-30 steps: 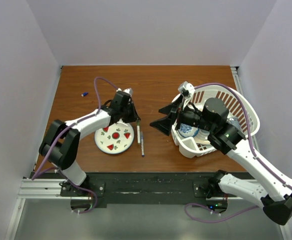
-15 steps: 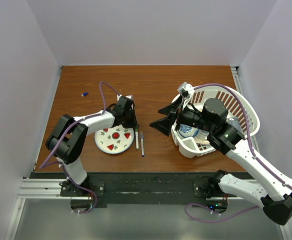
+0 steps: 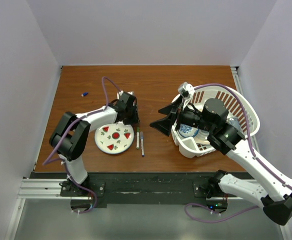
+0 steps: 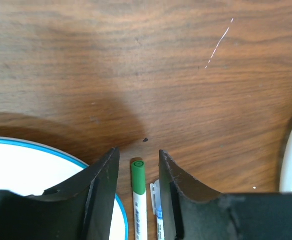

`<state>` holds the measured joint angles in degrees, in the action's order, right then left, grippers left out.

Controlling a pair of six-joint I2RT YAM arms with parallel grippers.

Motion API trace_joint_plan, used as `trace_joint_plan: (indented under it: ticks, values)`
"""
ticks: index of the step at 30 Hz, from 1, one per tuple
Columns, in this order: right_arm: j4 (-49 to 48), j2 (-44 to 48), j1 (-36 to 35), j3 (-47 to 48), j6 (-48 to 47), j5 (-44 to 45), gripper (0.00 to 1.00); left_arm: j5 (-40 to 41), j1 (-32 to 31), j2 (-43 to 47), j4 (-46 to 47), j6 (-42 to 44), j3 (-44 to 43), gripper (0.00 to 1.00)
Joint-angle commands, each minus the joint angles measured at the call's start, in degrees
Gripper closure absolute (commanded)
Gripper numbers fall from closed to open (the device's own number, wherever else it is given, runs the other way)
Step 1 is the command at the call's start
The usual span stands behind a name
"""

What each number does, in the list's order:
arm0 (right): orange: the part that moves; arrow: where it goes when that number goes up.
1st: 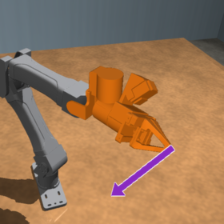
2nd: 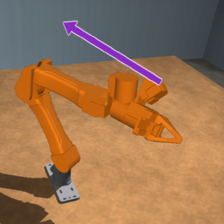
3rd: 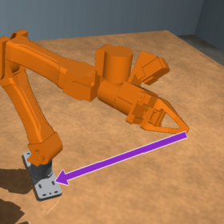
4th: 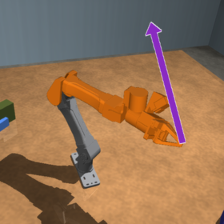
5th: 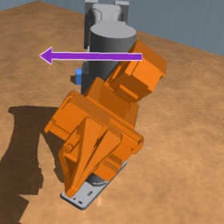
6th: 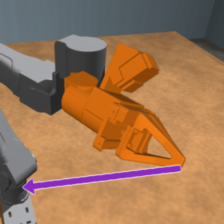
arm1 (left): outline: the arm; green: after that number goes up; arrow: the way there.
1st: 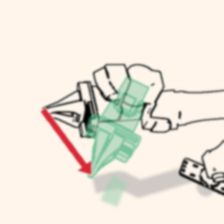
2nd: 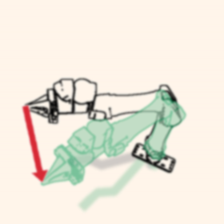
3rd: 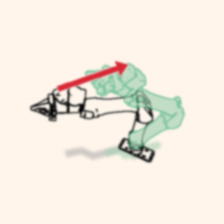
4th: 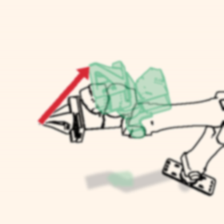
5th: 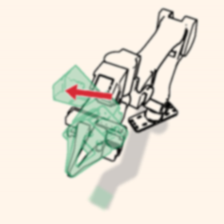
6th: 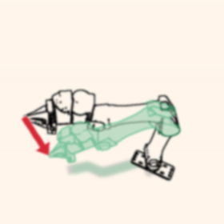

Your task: Insert the pens into the pen caps

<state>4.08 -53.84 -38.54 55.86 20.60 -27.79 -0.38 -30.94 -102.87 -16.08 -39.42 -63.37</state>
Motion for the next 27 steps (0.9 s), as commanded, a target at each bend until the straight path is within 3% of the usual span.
trace_joint_plan:
  ticks: [1,7,14,27]
  values:
    - [-1.7,1.81,0.05,0.39,-1.09,0.11,0.04,2.93,-0.26,1.53,-2.55,2.85,-6.66,0.57]
    - [-1.44,1.64,0.05,1.1,-0.91,-0.33,0.04,10.83,2.37,3.99,-5.28,6.63,-14.57,0.53]
    - [-0.03,2.95,-0.04,1.27,-1.61,0.63,0.04,11.36,11.77,2.68,-3.18,11.46,-13.62,0.52]
    - [-1.53,4.36,0.05,-0.22,-1.87,0.01,0.05,13.83,14.85,-15.5,-3.87,18.41,-28.46,0.5]
